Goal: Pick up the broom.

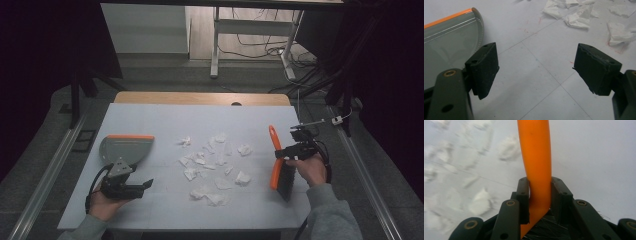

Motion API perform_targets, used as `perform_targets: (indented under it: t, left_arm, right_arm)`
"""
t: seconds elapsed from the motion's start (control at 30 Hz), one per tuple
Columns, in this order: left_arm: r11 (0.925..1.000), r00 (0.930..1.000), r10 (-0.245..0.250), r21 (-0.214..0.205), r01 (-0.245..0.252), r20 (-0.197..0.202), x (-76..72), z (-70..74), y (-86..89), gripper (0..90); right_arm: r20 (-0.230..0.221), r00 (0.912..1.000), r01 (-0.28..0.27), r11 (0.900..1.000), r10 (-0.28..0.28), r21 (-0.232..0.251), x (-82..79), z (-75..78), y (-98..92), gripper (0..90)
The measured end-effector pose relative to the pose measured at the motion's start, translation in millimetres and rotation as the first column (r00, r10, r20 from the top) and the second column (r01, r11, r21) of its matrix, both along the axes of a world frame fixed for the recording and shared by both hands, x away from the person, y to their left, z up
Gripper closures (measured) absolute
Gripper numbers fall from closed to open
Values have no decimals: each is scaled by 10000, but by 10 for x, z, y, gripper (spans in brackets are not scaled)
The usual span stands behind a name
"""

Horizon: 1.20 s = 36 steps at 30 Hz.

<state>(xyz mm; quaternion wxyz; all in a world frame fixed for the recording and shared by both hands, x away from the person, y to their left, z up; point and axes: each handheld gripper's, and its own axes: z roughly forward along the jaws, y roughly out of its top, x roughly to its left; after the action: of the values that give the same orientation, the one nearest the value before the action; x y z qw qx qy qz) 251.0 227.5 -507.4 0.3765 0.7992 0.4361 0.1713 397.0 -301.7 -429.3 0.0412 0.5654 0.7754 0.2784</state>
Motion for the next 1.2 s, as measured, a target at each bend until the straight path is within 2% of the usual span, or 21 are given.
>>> perform_targets:
  t: [0.03, 0.07, 0.1, 0.3, 0.5, 0.6, 0.67, 1.0, 1.2]
  left_arm:
    - [10000, 10000, 16, -1, -16, -6, 2, -1, -1, 209]
    - [10000, 10000, 21, 6, -21, -6, 3, -2, -2, 208]
    - [10000, 10000, 37, 15, -37, -4, 6, -4, -2, 208]
    - [9996, 9996, 282, 34, -282, -45, 15, -1, 0, 208]
    - [9994, 9995, 332, 68, -332, 1, 24, 9, -34, 208]
    - [9993, 9994, 354, 98, -354, 17, 25, 9, -43, 208]
    - [9993, 9993, 374, 55, -375, 46, 25, 15, -45, 208]
    - [9995, 9991, 305, -77, -303, 280, 19, 69, -87, 208]
    - [9999, 9976, 88, -100, -81, 684, 25, 201, -157, 208]
  right_arm:
    - [165, 9998, -79, 9997, 75, 223, -14, 27, -5, 712]
    - [518, 9985, -214, 9976, 180, 651, -37, 67, -7, 711]
    - [518, 9985, -214, 9976, 180, 651, -37, 67, -7, 711]
    - [1419, 9884, -793, 9802, 537, 1812, -81, 104, 35, 711]
    - [2089, 9759, -1214, 9527, 632, 2787, -123, 151, 102, 711]
    - [2491, 9663, -1447, 9380, 654, 3151, -143, 180, 155, 711]
    - [2634, 9629, -1500, 9282, 590, 3406, -140, 179, 198, 711]
    - [3136, 9484, -1676, 9139, 470, 3698, -145, 134, 420, 711]
    - [3386, 9402, -1784, 9007, 372, 3962, -192, 155, 521, 710]
